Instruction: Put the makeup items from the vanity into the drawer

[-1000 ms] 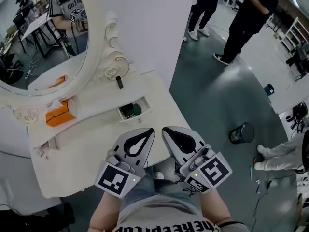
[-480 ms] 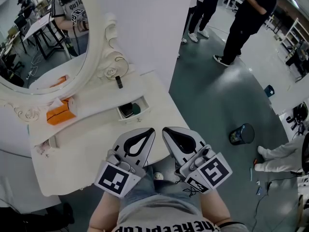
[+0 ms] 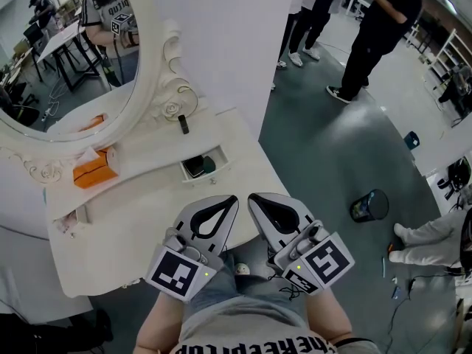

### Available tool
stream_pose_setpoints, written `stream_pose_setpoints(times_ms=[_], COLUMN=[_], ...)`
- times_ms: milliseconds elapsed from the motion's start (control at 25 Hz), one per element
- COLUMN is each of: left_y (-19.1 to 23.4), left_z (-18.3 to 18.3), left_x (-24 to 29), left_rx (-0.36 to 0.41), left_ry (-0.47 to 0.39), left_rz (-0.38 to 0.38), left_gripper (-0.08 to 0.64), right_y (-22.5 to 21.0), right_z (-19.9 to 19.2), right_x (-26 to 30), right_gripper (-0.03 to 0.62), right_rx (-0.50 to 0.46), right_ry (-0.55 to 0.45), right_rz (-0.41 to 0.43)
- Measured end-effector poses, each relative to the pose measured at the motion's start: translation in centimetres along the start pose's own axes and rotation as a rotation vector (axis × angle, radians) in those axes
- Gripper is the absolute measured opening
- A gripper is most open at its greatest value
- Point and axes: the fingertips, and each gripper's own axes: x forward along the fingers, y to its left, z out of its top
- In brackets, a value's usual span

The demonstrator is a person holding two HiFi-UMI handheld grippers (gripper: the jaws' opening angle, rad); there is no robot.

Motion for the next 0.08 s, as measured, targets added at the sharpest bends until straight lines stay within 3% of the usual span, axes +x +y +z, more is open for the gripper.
stream_pose_setpoints(times_ms=[80], left_y=[-0.07], left_z=[0.0], left_x=[-0.18], left_rx=[0.0], left_ry=[0.0], left_rz=[0.001], left_gripper=[0.017], right_y=[0.2], right_z=[0.05], right_x=[-0.04], right_gripper=[0.011], right_rx=[-0.001], right_ry=[-0.001], right_rz=[0.002])
